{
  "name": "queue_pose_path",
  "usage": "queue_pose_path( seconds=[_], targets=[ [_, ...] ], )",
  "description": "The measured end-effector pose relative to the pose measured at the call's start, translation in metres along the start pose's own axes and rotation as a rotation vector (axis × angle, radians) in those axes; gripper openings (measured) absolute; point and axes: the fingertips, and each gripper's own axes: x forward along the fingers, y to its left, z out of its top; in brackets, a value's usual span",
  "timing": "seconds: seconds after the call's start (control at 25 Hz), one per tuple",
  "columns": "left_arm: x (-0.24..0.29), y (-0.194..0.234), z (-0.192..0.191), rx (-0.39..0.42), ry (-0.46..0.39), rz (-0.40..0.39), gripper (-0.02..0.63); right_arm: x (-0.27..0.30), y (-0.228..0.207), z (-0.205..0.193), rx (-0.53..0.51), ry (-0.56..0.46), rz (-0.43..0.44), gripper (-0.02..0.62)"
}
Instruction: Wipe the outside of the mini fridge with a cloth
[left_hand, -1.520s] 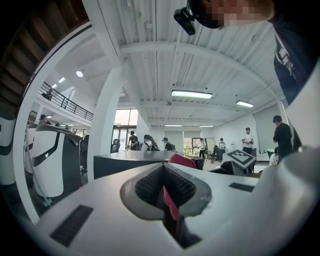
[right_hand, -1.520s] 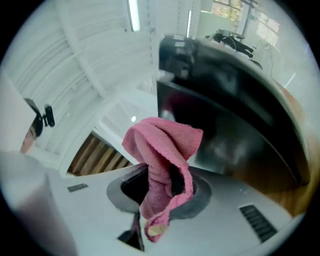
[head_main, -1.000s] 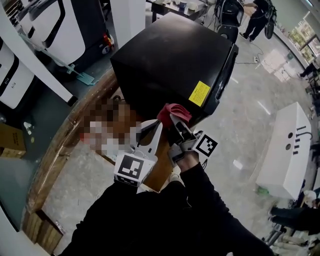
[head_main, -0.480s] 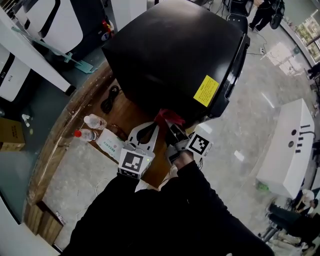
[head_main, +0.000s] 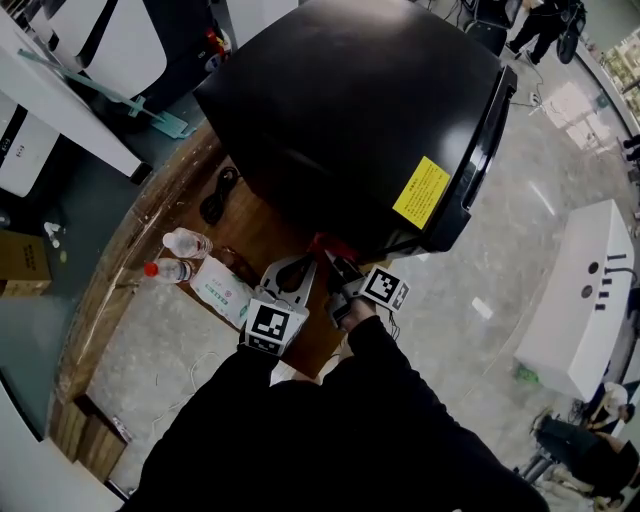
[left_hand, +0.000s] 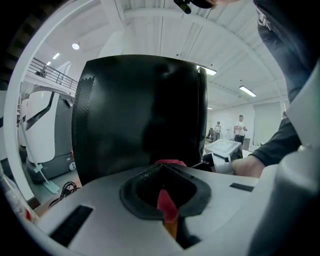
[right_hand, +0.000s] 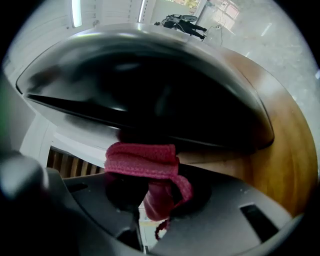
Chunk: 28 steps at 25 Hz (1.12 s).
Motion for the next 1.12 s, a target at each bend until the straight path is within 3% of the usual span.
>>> queue_pose_path(
  seconds=[0.28, 0.48, 0.68, 0.84, 1.12],
  targets=[
    [-0.005, -0.003, -0.004, -0.016, 0.016, 0.0, 0.006, 0.013, -0.062, -0.01, -0.019, 0.057, -0.137, 0.103],
    [-0.016, -0.008, 0.006, -0.023, 0.017, 0.005, 0.006, 0.008, -0.054, -0.021, -0.099, 0.107, -0.154, 0.098],
    [-0.032, -0.02, 0.03, -0.059, -0.013, -0.03, 0.006, -0.036, 0.012, -0.025, -0.303, 0.141, -0.098, 0.098],
    [-0.056, -0.044, 0.063, -0.081, -0.049, -0.06, 0.006, -0.085, 0.081, -0.015, -0.467, 0.126, -0.005, 0.098],
    [-0.099, -0.117, 0.137, -0.079, -0.106, -0.115, 0.006, -0.19, 0.21, 0.022, -1.034, 0.029, 0.092, 0.098]
  ],
)
